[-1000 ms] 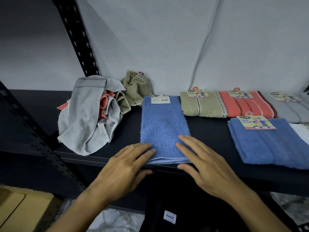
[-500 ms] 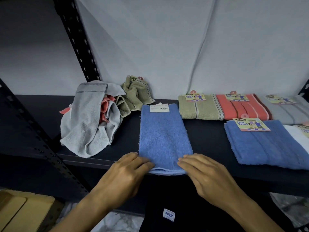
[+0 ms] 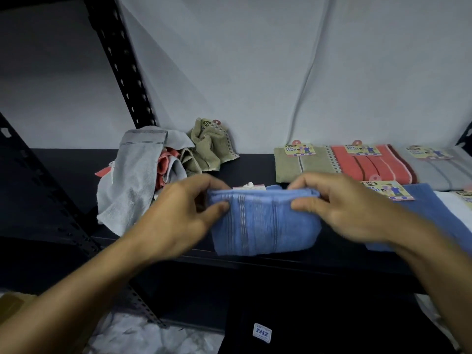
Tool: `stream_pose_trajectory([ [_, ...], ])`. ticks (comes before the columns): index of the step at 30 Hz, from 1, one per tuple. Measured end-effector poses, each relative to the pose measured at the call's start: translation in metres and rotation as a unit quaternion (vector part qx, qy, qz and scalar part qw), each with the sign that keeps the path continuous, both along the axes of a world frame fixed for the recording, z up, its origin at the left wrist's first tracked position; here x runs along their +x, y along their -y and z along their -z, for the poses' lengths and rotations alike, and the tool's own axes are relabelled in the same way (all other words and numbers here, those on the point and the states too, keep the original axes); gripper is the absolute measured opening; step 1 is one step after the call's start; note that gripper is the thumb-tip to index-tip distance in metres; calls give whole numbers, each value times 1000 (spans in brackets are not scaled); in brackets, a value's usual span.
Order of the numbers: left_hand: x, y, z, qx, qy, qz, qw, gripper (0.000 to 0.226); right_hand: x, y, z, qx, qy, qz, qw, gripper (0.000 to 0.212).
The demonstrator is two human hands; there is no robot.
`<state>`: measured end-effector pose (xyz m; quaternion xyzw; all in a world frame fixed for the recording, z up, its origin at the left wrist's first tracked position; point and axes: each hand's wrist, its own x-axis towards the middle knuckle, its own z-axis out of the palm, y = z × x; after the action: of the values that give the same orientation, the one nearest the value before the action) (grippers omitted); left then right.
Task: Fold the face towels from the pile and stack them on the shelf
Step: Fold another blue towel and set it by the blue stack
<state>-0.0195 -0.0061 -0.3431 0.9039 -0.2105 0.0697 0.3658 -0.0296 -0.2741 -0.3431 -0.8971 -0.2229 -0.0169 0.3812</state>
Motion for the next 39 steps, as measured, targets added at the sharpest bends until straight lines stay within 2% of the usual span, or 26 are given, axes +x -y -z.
stream_pose_trajectory([
  [4,60,12,0,40,-14,-53,998,4,57,-12,-5,-83,-16,51,995,9],
  [7,97,21,15,92,-45,-79,992,10,95,-21,16,-145,-52,98,983,6],
  [11,122,28,41,165,-78,-111,977,14,118,-30,43,-229,-72,132,962,15],
  [14,132,31,56,192,-98,-116,970,14,125,-32,55,-255,-81,131,955,19],
  [17,139,31,61,209,-121,-112,964,2,130,-33,61,-248,-93,139,954,18],
  [20,142,31,52,173,-205,-90,959,13,131,-32,62,-219,-109,146,958,18],
  [24,139,31,38,124,-324,-77,935,24,126,-29,60,-141,-150,140,969,44],
  [27,140,23,37,81,-374,-61,922,34,116,-25,55,-98,-118,132,979,54],
  [29,139,18,33,54,-385,-32,921,30,108,-22,47,-70,-80,138,985,58],
  [31,138,14,23,31,-354,-1,935,20,100,-19,35,-61,-27,144,987,63],
  [34,136,14,5,8,-226,22,974,14,92,-13,14,-73,52,162,983,65],
  [37,132,18,-8,25,-4,12,1000,14,90,-5,-1,-84,111,191,972,57],
  [39,124,21,-7,41,172,21,984,14,86,-3,-2,-85,192,194,958,36],
])
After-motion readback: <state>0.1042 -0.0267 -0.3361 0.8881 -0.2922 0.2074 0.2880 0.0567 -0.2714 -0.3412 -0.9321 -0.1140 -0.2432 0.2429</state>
